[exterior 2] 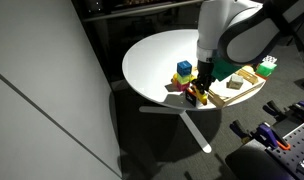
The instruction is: Pick up the yellow banana toy and put it in the tray
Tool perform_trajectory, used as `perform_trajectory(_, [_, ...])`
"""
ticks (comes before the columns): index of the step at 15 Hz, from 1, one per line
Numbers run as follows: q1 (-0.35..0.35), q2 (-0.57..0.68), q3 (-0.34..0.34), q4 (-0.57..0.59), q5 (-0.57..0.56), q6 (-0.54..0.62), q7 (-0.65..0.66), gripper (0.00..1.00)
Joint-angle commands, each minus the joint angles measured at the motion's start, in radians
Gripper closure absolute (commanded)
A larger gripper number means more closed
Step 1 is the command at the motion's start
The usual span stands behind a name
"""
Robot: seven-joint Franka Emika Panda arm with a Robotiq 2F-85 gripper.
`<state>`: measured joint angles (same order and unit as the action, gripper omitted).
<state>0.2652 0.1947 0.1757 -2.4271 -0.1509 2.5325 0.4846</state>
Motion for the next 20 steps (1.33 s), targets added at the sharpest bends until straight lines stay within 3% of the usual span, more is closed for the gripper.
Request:
perform_trajectory(1, [0.017,0.019,-0.016,0.03,-0.012,-0.014,0.014,0.99])
perform_trajectory(5, [0.011,0.004,-0.009,0.03,0.013,-0.023,-0.008,0.98])
perform_trajectory(6, [0.01,-0.002,-0.007,0.03,0.02,-0.028,-0.013,0.73])
perform_trajectory(7, [0.009,-0.006,-0.006,0.031,0.023,-0.03,-0.016,0.73])
perform_trajectory(9, [0.008,-0.012,-0.006,0.033,0.026,-0.036,-0.017,0.62])
perform_trajectory(16, [0.009,-0.001,-0.027,0.06,-0.005,-0.064,0.011,0.05])
perform_trajectory(17, [0.007,0.003,-0.03,0.064,-0.006,-0.064,0.011,0.01])
perform_trajectory(20, [0.003,0.019,-0.045,0.079,-0.006,-0.056,0.01,0.0])
